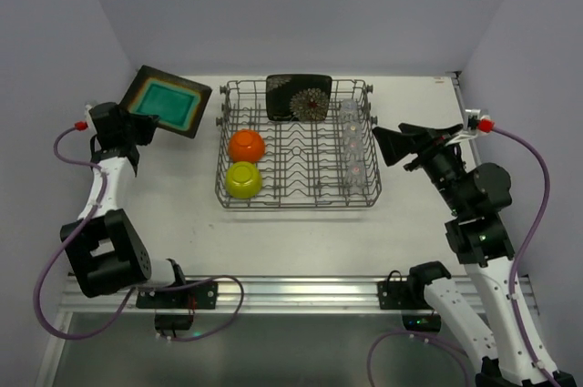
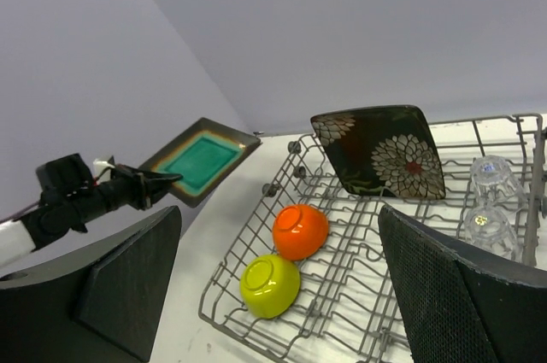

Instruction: Unload the mixed dishes from the dish rack

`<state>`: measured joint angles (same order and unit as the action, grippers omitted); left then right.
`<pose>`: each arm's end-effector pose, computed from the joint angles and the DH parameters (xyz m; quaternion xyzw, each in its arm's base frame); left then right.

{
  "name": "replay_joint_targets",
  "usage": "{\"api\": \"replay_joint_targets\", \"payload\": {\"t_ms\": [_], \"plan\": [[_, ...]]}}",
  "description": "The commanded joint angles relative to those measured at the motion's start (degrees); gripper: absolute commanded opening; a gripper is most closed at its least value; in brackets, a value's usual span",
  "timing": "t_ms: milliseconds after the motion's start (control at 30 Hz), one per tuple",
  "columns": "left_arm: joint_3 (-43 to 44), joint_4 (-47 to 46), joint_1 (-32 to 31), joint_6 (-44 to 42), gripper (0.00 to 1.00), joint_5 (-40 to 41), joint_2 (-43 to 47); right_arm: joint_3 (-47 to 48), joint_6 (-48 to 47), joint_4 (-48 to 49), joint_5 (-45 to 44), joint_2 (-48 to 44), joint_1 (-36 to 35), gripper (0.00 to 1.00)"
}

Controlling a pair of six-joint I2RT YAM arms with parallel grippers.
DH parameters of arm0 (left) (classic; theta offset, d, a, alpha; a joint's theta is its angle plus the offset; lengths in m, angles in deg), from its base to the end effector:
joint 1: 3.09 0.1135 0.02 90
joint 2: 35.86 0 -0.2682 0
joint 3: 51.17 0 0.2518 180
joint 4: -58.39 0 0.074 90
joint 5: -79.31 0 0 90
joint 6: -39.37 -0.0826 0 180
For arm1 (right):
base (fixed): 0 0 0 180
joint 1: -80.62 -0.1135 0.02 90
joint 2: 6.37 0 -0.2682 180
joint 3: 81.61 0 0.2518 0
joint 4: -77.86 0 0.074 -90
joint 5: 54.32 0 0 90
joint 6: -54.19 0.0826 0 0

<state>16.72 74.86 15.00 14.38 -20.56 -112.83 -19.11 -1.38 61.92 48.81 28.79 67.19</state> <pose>0.3355 0.0947 0.2680 -0.5247 0.6612 -0.2783 0.4584 0.1666 0.0591 0.4141 0.0277 0.6348 0.3780 0.6733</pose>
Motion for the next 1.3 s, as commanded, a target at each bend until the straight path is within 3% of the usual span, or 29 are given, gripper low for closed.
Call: {"api": "replay_joint_targets", "payload": {"t_ms": [0, 500, 767, 967, 1267], "plan": [[4.6, -10.9, 2.9, -0.2, 0.00, -1.5, -0.8, -1.0, 0.0, 1.7, 2.6, -1.0, 0.2, 0.99], [-4.3, -17.8, 4.5, 0.5, 0.00, 1.7, -9.5, -1.9, -0.9, 1.7, 2.3, -2.7, 0.2, 0.99], [-4.4, -15.1, 4.9, -1.5, 0.00, 1.9, -12.2, -2.0, -1.2, 1.7, 1.9, -3.2, 0.2, 0.99], [-7.3, -15.8, 4.9, -0.9, 0.14, 1.4, -13.2, -2.2, -1.2, 1.8, 1.9, -3.2, 0.2, 0.99], [-12.2, -18.2, 4.9, 2.3, 0.18, 2.6, -14.6, -2.7, -0.9, 3.6, 2.3, -2.8, 0.2, 0.99]]}}
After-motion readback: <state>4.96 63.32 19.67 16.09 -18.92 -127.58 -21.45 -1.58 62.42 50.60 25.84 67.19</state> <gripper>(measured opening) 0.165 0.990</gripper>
